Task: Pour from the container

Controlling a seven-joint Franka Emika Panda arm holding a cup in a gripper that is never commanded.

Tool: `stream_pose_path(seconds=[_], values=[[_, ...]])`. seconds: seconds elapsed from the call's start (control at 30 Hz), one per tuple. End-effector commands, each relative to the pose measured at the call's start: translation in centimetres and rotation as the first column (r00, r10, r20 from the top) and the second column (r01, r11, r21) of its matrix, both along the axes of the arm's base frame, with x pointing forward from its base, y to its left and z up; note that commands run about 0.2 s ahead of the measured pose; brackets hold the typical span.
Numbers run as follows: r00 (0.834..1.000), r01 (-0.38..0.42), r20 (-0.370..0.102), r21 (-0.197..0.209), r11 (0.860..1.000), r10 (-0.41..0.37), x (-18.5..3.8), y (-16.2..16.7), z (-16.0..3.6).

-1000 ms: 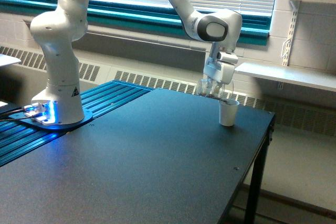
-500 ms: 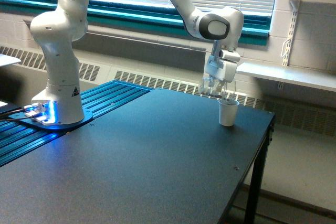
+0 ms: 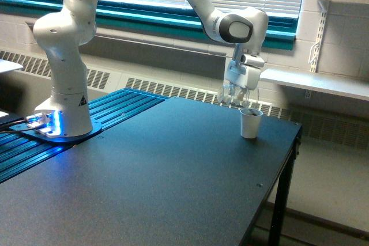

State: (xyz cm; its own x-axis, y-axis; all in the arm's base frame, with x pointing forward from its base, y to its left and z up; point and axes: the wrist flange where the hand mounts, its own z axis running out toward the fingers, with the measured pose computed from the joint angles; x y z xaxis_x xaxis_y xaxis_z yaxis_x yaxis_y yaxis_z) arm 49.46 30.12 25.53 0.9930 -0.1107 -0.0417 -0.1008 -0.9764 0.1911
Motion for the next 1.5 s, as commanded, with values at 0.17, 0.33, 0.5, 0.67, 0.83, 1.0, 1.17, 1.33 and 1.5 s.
stream_pose_path(seconds=[0.17, 0.33, 0.5, 0.67, 0.83, 1.0, 1.17, 1.33, 1.5], values=[[1.0, -0.019, 0.006, -0.01, 1.0, 0.019, 0.63, -0.3, 0.82], [1.0, -0.029, -0.005, -0.017, 0.999, 0.029, 0.49, -0.51, 0.75], [0.999, -0.034, -0.008, -0.022, 0.999, 0.034, 0.51, -0.73, 0.92], [0.999, -0.048, -0.019, -0.028, 0.998, 0.047, 0.32, -0.67, 0.9], [0.998, -0.059, -0.022, -0.031, 0.998, 0.058, 0.39, -0.49, 1.08], [0.997, -0.073, -0.028, -0.033, 0.997, 0.072, 0.5, -0.25, 1.19], [0.997, -0.077, -0.032, -0.032, 0.997, 0.076, 0.67, -0.16, 1.27], [0.996, -0.082, -0.035, -0.033, 0.996, 0.081, 0.8, -0.19, 1.33], [0.996, -0.084, -0.038, -0.033, 0.996, 0.083, 0.78, -0.16, 1.28]])
